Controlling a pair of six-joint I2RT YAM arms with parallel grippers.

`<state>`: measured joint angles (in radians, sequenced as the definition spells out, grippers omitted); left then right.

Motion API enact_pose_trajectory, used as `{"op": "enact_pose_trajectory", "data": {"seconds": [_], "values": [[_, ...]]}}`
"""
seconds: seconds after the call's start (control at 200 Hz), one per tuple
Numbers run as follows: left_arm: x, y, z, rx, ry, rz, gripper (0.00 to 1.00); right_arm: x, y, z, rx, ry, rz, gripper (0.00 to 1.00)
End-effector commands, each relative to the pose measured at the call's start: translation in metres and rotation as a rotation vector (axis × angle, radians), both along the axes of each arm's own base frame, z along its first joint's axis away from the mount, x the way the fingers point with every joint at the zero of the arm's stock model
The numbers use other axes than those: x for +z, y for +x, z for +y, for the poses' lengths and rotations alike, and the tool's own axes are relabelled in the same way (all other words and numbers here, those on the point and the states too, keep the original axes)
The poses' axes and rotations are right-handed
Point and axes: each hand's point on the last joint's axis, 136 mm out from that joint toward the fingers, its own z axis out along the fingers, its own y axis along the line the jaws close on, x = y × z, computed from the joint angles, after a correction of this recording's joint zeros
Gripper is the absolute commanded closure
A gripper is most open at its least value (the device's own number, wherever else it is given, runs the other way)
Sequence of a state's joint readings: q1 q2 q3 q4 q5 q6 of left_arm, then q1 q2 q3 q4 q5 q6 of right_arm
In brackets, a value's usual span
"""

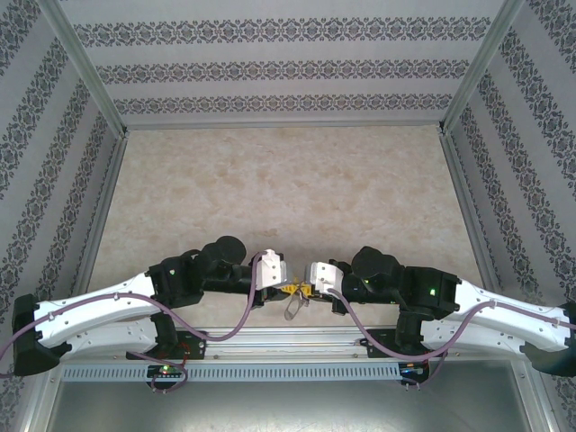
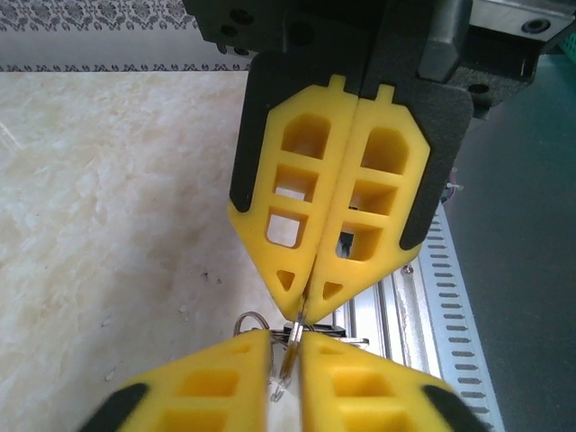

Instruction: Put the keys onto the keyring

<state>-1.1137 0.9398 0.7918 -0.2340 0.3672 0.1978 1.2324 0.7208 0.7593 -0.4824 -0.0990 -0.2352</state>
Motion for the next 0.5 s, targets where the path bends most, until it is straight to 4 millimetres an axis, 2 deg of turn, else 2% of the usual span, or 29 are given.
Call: {"op": "enact_pose_trajectory", "data": {"seconds": [0.0,0.09,0.195,0.325,0.495], "values": [[0.018,-0.005,-0.004,-0.034,-0.046,-0.024,0.91,0.026,-0.001,0.004,0.012,0.078,-0.013,1.00],[0.018,-0.005,-0.004,-0.034,-0.044,-0.024,1.00,0.027,-0.002,0.004,0.019,0.082,-0.015,1.00],[0.021,-0.008,-0.002,-0.040,-0.061,-0.025,1.00,0.026,-0.002,0.004,0.016,0.085,-0.014,1.00],[0.033,-0.011,0.002,-0.042,-0.121,-0.039,1.00,0.024,-0.001,0.002,0.005,0.090,-0.012,0.84],[0.044,-0.016,0.007,-0.048,-0.175,-0.042,1.00,0.024,-0.001,0.000,-0.005,0.105,-0.006,0.81]]}}
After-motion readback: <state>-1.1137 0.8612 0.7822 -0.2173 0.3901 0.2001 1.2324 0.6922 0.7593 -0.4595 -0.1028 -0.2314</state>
